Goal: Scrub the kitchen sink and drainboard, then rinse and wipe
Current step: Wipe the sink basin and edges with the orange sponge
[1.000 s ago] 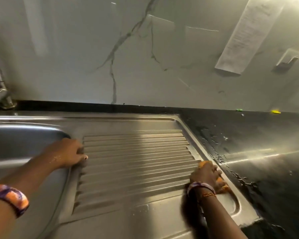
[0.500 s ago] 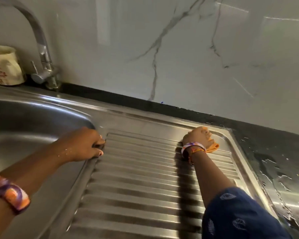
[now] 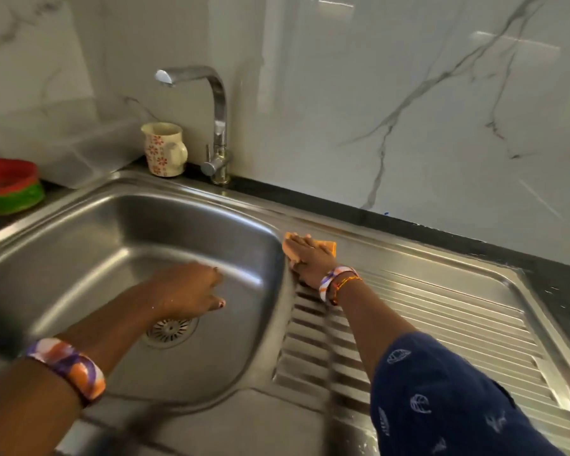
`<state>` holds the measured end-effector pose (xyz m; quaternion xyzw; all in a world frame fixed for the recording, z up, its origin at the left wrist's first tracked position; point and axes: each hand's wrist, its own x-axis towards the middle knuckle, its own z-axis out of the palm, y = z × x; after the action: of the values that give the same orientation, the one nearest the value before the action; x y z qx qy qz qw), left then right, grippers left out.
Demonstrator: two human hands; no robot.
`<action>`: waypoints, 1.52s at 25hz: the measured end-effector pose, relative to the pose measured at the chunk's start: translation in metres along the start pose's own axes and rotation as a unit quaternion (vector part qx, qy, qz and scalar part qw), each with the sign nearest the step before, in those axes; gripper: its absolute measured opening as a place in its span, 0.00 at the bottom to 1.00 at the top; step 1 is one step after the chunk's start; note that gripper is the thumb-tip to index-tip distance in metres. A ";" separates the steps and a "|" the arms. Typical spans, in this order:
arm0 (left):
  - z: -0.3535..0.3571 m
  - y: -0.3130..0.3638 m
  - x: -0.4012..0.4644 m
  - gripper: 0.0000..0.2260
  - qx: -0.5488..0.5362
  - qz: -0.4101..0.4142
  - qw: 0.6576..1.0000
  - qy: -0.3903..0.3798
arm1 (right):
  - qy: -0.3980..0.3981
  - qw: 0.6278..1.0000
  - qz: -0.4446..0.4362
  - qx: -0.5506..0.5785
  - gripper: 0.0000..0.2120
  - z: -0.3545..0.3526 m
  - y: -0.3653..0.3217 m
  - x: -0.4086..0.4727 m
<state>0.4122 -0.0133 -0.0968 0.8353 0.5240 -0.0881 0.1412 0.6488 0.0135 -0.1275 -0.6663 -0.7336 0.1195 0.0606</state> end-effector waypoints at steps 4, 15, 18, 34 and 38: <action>-0.004 -0.056 -0.042 0.23 0.037 -0.013 0.997 -0.062 | 0.039 0.998 -0.012 0.039 0.19 0.021 -0.051 -0.048; 0.004 -0.116 -0.118 0.19 0.090 0.087 0.983 -0.131 | -0.095 0.961 0.124 0.229 0.19 0.043 -0.162 -0.173; 0.005 -0.127 -0.129 0.20 0.079 0.088 0.985 -0.126 | -0.066 0.875 0.137 0.459 0.15 0.034 -0.181 -0.198; 0.012 -0.135 -0.143 0.17 0.064 0.104 0.988 -0.098 | 0.005 0.967 0.255 -0.017 0.24 0.044 -0.233 -0.206; 0.018 -0.143 -0.152 0.17 0.063 0.082 0.992 -0.077 | 0.050 0.937 0.345 -0.006 0.33 0.061 -0.242 -0.175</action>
<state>0.2176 -0.0899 -0.0890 0.8733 0.4348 -0.1733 0.1352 0.4186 -0.1859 -0.1119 -0.8837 -0.4557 0.0952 0.0480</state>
